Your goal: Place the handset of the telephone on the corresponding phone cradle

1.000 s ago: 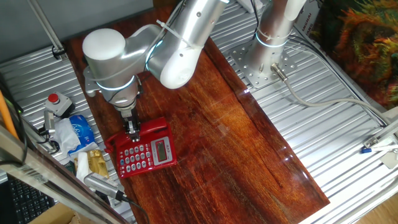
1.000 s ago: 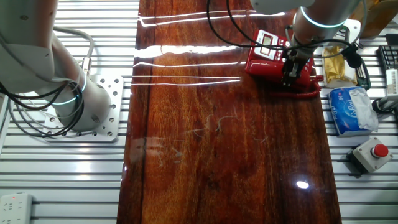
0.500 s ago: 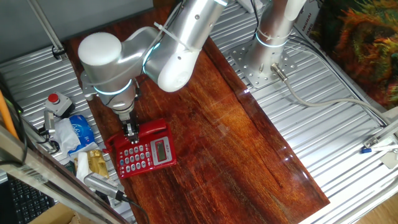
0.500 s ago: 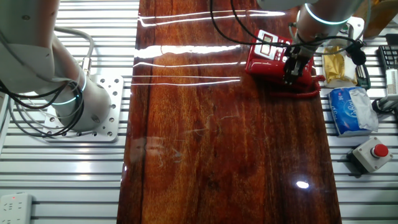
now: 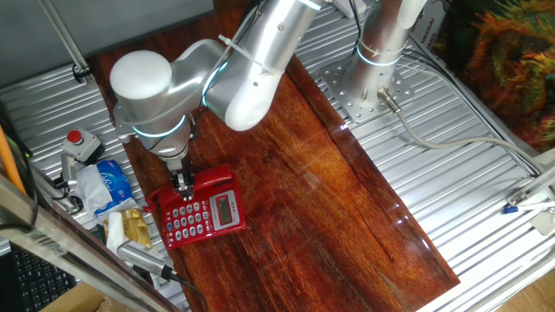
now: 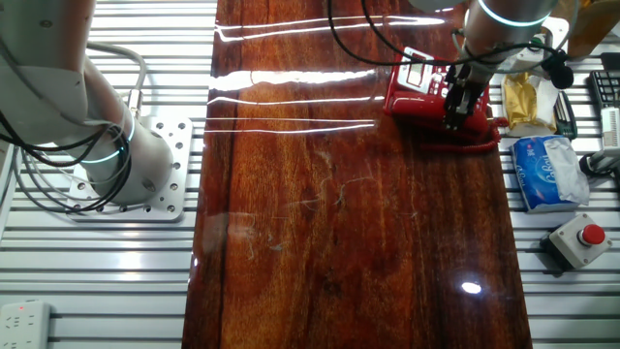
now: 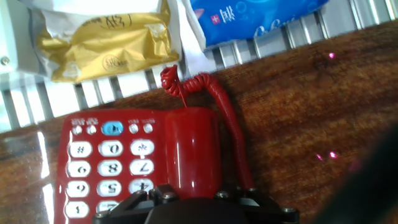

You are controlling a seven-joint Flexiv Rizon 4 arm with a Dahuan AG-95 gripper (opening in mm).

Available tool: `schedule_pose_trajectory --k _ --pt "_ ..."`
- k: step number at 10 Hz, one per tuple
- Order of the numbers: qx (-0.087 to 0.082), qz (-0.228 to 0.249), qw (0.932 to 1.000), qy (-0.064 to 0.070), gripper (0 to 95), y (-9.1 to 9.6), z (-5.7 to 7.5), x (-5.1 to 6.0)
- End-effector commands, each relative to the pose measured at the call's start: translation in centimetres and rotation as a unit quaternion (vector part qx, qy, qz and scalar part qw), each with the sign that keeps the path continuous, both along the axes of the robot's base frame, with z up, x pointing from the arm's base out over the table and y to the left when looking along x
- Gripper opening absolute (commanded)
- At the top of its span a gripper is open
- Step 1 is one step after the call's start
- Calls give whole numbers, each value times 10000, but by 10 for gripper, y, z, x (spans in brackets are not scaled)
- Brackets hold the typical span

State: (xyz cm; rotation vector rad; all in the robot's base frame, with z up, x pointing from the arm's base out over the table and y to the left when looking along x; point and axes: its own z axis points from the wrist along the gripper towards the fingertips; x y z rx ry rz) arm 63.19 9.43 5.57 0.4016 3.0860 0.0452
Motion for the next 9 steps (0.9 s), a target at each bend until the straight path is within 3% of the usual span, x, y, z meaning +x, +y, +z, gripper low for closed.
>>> schedule_pose_trajectory --k 1,2,5,9 --pt "-12 7 10000 95 0 1 4 -1" --pt "27 6 10000 15 0 1 4 -1" --pt "32 4 10000 -26 0 1 4 -1" --pt "-115 6 9999 52 0 2 9 -1"
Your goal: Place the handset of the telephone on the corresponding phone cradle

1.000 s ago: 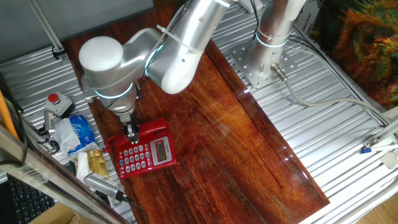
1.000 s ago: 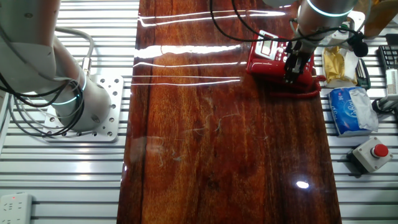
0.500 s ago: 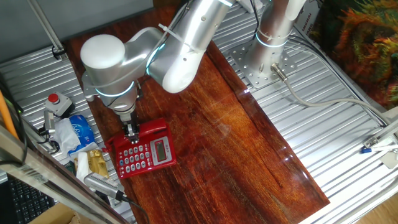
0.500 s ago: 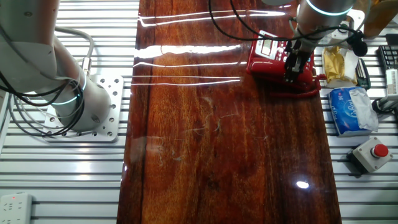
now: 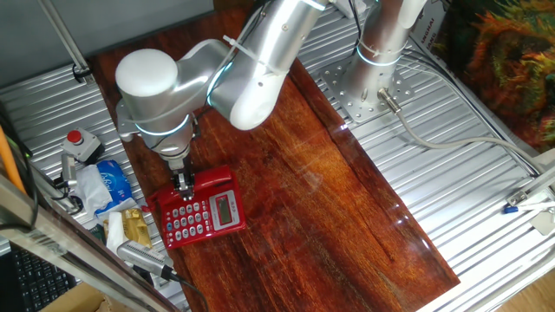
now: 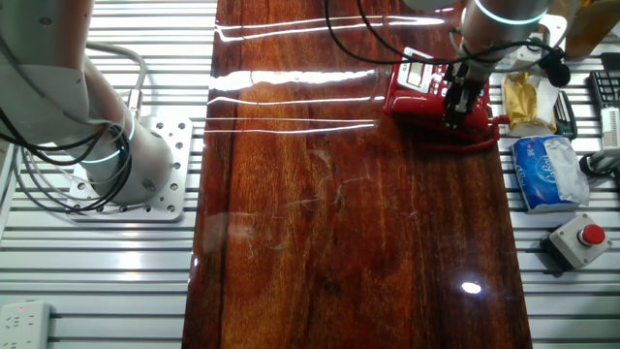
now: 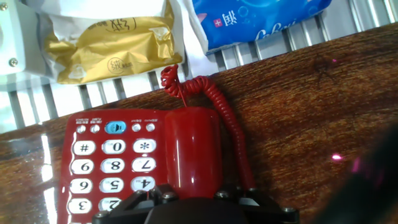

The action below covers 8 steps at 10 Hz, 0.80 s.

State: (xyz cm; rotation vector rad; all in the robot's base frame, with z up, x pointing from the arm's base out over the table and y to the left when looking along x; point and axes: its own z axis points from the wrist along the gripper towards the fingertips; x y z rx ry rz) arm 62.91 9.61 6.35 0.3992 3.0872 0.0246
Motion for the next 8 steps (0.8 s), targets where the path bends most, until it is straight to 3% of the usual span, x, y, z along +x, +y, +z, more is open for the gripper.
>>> schedule_pose_trajectory --k 1,5,8 --pt "-86 -3 9999 71 0 0 4 1" --pt "-109 -2 9999 113 0 0 8 -1" --pt "-99 -2 9999 74 0 0 9 -1"
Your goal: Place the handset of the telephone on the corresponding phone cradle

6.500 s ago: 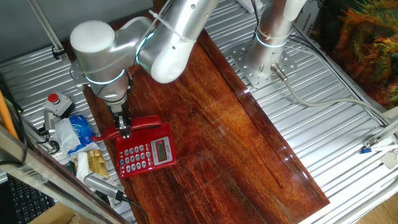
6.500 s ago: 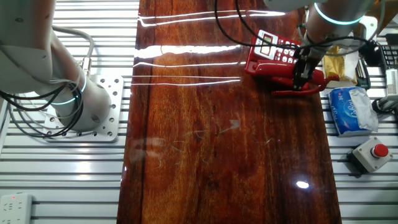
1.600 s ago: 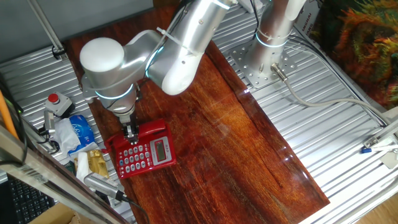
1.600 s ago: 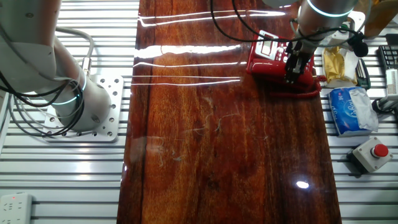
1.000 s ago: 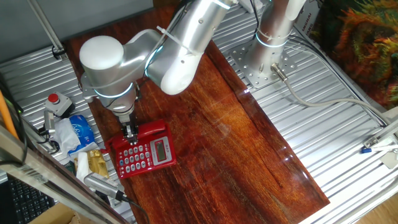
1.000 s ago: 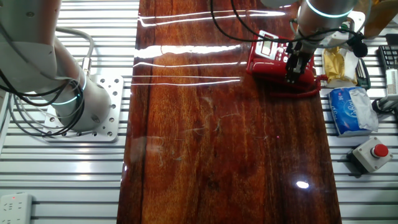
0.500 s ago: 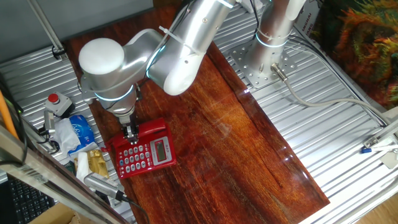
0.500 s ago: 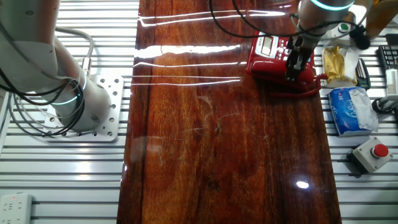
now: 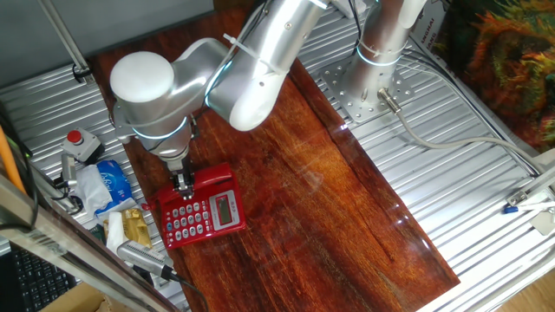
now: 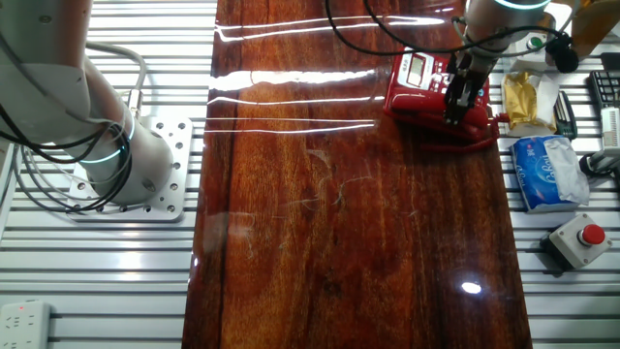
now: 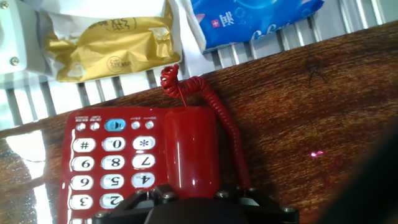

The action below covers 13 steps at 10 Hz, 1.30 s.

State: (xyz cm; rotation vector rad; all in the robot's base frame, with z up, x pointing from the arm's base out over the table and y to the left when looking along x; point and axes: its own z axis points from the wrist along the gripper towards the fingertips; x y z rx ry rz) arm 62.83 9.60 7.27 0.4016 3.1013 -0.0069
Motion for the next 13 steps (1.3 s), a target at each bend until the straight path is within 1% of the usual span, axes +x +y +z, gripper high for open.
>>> schedule_pose_trajectory --k 1,2,3,4,6,8,9,10,12,13 --pt "-6 1 10000 -11 0 0 1 -1" --pt "7 7 10000 0 0 0 1 -1" --pt "-3 261 9997 4 0 0 1 -1" --pt "-145 852 9962 33 0 0 1 -1" --pt "-79 870 9962 32 0 0 1 -1" --pt "-82 1034 9946 38 0 0 1 -1" --pt "-131 1162 9931 44 0 0 1 -1" --pt "-164 1174 9929 45 0 0 1 -1" --pt "-110 1203 9927 62 0 0 1 -1" --pt "-29 1283 9917 101 0 0 1 -1"
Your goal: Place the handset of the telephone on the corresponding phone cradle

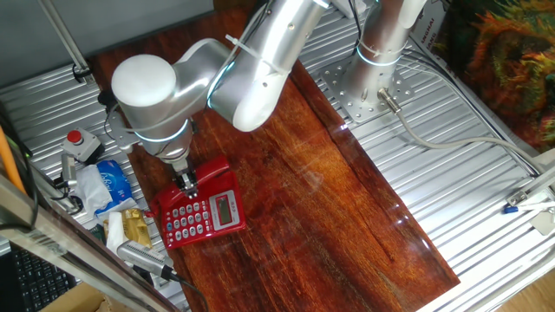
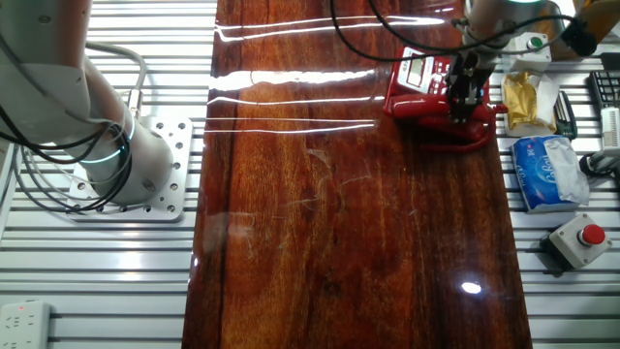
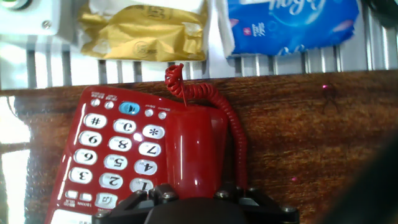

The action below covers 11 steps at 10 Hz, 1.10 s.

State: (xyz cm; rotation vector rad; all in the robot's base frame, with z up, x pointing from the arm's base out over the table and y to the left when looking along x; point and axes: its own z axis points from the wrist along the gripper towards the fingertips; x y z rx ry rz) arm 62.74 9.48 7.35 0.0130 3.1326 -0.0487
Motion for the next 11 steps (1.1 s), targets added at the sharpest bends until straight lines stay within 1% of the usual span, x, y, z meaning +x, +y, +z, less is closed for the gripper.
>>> schedule_pose_trajectory --k 1,2,3,4,5,6,7,11 --pt "88 177 9998 89 0 1 0 0" --pt "95 272 9995 152 0 1 0 0" --pt "106 78 9998 173 0 1 0 0" --pt "241 -459 9984 237 0 1 0 0" --pt "431 -1231 9909 344 0 1 0 0" --pt "466 -1235 9905 383 0 1 0 0" --pt "368 -1237 9907 432 0 1 0 0" --pt "412 -1235 9906 431 0 1 0 0"
